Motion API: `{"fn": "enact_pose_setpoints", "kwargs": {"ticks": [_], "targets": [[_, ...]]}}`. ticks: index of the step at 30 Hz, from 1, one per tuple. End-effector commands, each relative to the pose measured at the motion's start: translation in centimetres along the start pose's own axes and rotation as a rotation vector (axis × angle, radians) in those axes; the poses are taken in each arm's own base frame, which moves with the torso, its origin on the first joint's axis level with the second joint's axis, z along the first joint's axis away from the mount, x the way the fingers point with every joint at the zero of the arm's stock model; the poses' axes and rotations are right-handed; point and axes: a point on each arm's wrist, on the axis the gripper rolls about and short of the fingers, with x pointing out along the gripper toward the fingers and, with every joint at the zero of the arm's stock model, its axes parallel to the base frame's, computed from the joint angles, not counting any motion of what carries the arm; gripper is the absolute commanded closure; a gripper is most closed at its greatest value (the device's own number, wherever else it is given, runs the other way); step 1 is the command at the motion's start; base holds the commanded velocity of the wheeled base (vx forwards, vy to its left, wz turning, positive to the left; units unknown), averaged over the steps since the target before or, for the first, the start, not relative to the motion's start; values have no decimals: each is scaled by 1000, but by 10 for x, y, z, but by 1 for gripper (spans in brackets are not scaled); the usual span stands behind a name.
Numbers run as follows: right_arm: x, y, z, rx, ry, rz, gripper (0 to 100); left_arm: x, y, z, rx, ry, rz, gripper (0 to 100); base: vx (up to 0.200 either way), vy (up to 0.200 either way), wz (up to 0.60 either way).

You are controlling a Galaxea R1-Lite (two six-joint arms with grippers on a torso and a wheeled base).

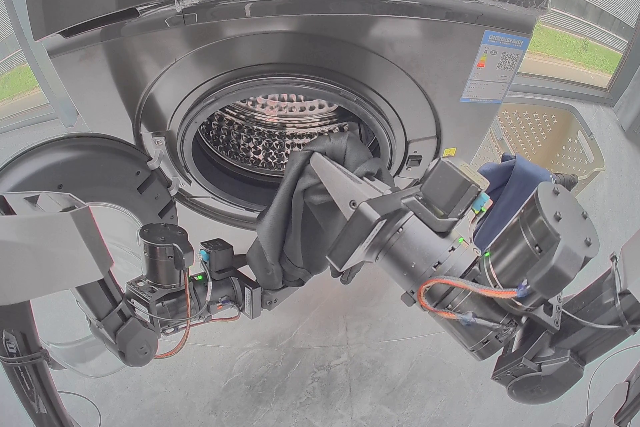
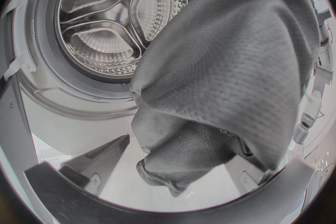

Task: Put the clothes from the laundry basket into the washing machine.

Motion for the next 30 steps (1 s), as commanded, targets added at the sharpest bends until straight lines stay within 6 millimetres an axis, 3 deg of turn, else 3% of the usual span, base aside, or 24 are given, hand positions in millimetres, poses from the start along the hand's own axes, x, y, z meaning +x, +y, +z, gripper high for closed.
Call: {"fn": "enact_pose_setpoints", "kwargs": {"ticks": [1, 8, 13, 23, 30], "targets": [[0, 0, 0, 0, 1, 0, 100, 9, 1, -9, -3, 15, -4, 100, 0, 0, 0], [-2, -1, -1, 0, 1, 0, 100, 11, -4, -4, 14, -33, -21, 100, 0, 0, 0], [-4, -4, -4, -8, 13, -7, 100, 2, -10, -2, 28, -63, -31, 100, 0, 0, 0], [-3, -37, -11, -61, 42, -106, 100, -70, -29, 3, 57, -143, -24, 100, 0, 0, 0], [-10, -46, -14, -93, 70, -133, 100, -112, -43, 19, 72, -239, -39, 100, 0, 0, 0]]}}
